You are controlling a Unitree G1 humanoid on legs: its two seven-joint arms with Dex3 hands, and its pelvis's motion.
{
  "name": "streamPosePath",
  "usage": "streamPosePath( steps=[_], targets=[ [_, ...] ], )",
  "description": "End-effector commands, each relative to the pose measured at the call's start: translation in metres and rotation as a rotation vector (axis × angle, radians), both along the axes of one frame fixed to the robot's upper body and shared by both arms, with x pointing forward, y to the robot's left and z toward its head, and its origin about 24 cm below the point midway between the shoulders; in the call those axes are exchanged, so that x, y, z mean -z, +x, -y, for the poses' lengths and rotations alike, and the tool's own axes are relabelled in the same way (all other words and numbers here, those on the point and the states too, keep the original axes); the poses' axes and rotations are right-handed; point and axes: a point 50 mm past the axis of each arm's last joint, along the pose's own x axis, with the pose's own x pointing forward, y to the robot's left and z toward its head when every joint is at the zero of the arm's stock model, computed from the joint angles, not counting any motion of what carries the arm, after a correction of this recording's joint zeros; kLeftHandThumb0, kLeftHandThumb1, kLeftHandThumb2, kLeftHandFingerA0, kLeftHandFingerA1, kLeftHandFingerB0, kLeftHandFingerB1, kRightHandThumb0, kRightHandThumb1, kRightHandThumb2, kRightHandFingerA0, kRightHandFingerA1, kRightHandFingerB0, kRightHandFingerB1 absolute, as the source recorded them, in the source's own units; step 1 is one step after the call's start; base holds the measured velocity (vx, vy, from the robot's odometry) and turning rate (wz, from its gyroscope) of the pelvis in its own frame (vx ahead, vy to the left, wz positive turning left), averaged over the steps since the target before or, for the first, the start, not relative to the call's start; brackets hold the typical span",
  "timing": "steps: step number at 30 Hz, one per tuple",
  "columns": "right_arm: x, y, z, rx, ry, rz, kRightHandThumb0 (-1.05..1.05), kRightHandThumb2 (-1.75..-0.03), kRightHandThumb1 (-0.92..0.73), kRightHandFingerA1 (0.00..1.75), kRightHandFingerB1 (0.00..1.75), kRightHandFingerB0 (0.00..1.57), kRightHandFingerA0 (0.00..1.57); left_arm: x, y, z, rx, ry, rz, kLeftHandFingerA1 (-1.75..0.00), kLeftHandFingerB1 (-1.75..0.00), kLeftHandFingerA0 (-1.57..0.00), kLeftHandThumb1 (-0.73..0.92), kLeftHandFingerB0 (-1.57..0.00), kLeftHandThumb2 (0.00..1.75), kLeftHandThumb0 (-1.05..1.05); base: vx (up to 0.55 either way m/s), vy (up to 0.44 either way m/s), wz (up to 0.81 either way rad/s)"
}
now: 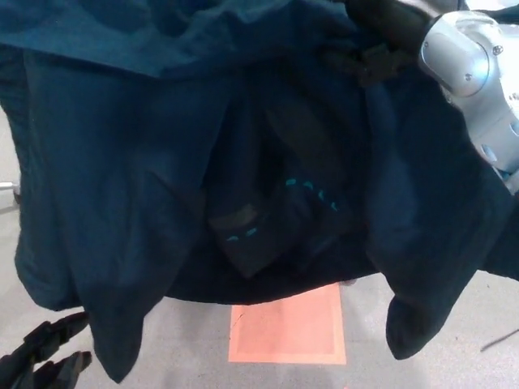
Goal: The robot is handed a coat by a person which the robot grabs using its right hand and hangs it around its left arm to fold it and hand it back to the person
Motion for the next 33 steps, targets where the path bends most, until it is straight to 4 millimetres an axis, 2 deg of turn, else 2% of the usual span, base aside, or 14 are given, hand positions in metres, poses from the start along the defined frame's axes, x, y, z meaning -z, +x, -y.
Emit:
streamPosePath(
  steps=[1,3,4,6,7,10,18,19,21,23,24,28,29,33],
  targets=[
    [-0.064,0.008,-0.006,0.084,0.443,0.387,-0.43,-0.66,-0.86,1.17,1.08,0.94,1.15,-0.011,-0.005,0.018,0.163,-0.142,0.04,-0.36,-0.32,-0.26,0.92,-0.17,0.68,-0.73,0.0,0.0,0.0],
    [-0.079,0.009,-0.011,0.093,0.53,0.373,-0.45,-0.66,-0.87,1.39,1.22,0.91,1.08,-0.015,-0.007,0.029,0.204,-0.168,0.059,-0.37,-0.34,-0.33,0.92,-0.25,0.69,-0.7,0.0,0.0,0.0],
    [-0.083,0.009,-0.012,0.097,0.552,0.364,-0.45,-0.66,-0.87,1.12,1.1,0.88,1.15,-0.016,-0.007,0.032,0.219,-0.174,0.061,-0.36,-0.34,-0.33,0.92,-0.25,0.68,-0.72,0.0,0.0,0.0],
    [-0.092,0.009,-0.014,0.1,0.579,0.372,-0.43,-0.66,-0.86,1.11,1.11,0.97,1.23,-0.017,-0.009,0.04,0.253,-0.185,0.065,-0.38,-0.34,-0.34,0.9,-0.24,0.67,-0.74,0.0,0.0,0.0],
    [-0.098,0.008,-0.016,0.097,0.605,0.38,-0.43,-0.66,-0.86,0.9,1.09,1.09,1.31,-0.019,-0.01,0.046,0.297,-0.172,0.066,-0.39,-0.34,-0.35,0.92,-0.22,0.69,-0.77,0.0,0.0,0.0],
    [-0.112,0.006,-0.02,0.084,0.643,0.385,-0.43,-0.69,-0.87,0.73,0.95,1.11,1.31,-0.025,-0.014,0.063,0.4,-0.166,0.056,-0.38,-0.34,-0.36,0.92,-0.22,0.69,-0.73,0.0,0.0,0.0],
    [-0.128,0.005,-0.026,0.081,0.64,0.398,-0.42,-0.65,-0.83,0.8,0.91,1.09,1.29,-0.04,-0.011,0.084,0.55,-0.174,0.077,-0.38,-0.33,-0.3,0.92,-0.18,0.69,-0.75,0.0,0.0,0.0],
    [-0.13,0.004,-0.028,0.077,0.636,0.396,-0.37,-1.07,-0.67,1.0,0.99,1.04,1.21,-0.041,-0.009,0.086,0.565,-0.173,0.075,-0.48,-0.43,-0.22,0.77,-0.12,1.02,-0.79,0.0,0.0,0.0],
    [-0.135,0.004,-0.029,0.075,0.623,0.398,-0.38,-1.07,-0.68,0.99,0.99,1.04,1.2,-0.044,-0.004,0.089,0.599,-0.154,0.071,-0.47,-0.43,-0.21,0.76,-0.11,1.02,-0.8,0.0,0.0,0.0],
    [-0.137,0.004,-0.031,0.068,0.619,0.403,-0.37,-1.07,-0.68,0.98,0.98,1.04,1.18,-0.046,-0.003,0.092,0.608,-0.147,0.058,-0.47,-0.43,-0.21,0.76,-0.11,1.02,-0.81,0.0,0.0,0.0],
    [-0.138,0.003,-0.032,0.062,0.61,0.406,-0.39,-0.66,-0.83,0.76,0.91,1.07,1.3,-0.048,-0.002,0.093,0.617,-0.147,0.056,-0.37,-0.32,-0.27,0.91,-0.14,0.68,-0.79,0.0,0.0,0.0],
    [-0.143,0.002,-0.037,0.049,0.596,0.411,-0.39,-0.65,-0.84,0.65,0.76,1.12,1.25,-0.054,0.009,0.105,0.659,-0.152,0.063,-0.35,-0.31,-0.22,0.91,-0.14,0.67,-0.75,0.0,0.0,0.0],
    [-0.143,0.002,-0.038,0.046,0.592,0.416,-0.39,-0.66,-0.84,0.65,0.75,1.13,1.26,-0.056,0.012,0.109,0.676,-0.149,0.066,-0.47,-0.49,0.0,0.51,0.0,1.1,-0.37,0.0,0.0,0.0],
    [-0.145,0.001,-0.046,0.021,0.606,0.399,-0.4,-0.68,-0.86,0.77,1.08,1.03,1.32,-0.068,0.033,0.135,0.77,-0.13,0.121,-0.48,-0.49,0.0,0.59,-0.01,1.14,-0.35,0.0,0.0,0.0]
  ],
)
